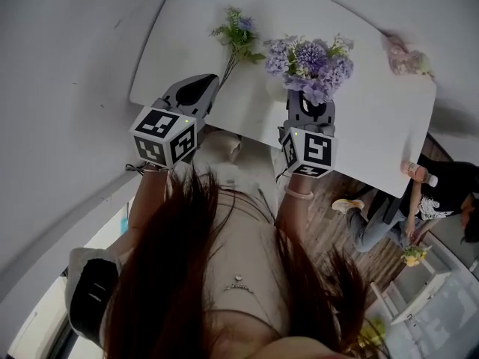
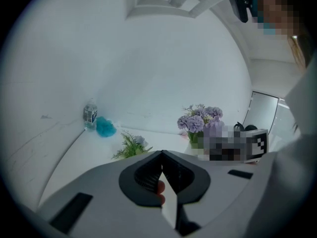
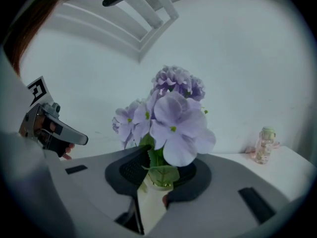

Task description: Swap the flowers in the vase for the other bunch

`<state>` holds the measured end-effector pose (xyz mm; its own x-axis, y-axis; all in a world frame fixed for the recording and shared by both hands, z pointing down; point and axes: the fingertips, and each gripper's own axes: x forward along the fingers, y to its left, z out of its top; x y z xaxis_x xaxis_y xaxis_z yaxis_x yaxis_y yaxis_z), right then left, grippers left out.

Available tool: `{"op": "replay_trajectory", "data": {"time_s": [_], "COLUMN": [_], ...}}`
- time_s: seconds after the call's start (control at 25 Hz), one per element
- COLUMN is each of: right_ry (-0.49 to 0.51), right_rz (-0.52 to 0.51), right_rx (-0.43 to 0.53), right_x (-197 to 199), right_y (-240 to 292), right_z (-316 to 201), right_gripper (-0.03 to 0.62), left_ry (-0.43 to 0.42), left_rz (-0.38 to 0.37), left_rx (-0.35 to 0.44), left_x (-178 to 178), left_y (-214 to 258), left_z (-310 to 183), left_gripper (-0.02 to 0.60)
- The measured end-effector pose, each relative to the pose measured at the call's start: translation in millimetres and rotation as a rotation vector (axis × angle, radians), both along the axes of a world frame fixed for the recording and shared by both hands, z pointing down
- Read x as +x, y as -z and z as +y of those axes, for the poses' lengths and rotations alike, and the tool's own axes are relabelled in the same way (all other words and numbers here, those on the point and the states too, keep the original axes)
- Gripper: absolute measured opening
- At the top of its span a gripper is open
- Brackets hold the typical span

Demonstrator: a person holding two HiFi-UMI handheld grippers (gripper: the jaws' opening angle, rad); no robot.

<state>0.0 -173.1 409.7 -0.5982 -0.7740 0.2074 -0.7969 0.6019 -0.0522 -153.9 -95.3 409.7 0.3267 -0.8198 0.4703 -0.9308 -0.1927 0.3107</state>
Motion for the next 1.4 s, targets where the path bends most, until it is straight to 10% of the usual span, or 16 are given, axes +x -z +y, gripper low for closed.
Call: {"op": "replay_trajectory", "data": {"time_s": [1.4], "right_ry": [-0.212], "right_rz": [0.11], "right_rx": [-0.096], "right_x": [17.9], "right_y": [-18.6], "right_z": [27.1], "right_gripper": [0.158], "left_ry": [-0.218], "left_rz": [0.063], "left_rx": [0.091], "left_x": [-6.6], "left_y": [10.3], "left_z": [-0.7], "left_gripper": [0.005]}}
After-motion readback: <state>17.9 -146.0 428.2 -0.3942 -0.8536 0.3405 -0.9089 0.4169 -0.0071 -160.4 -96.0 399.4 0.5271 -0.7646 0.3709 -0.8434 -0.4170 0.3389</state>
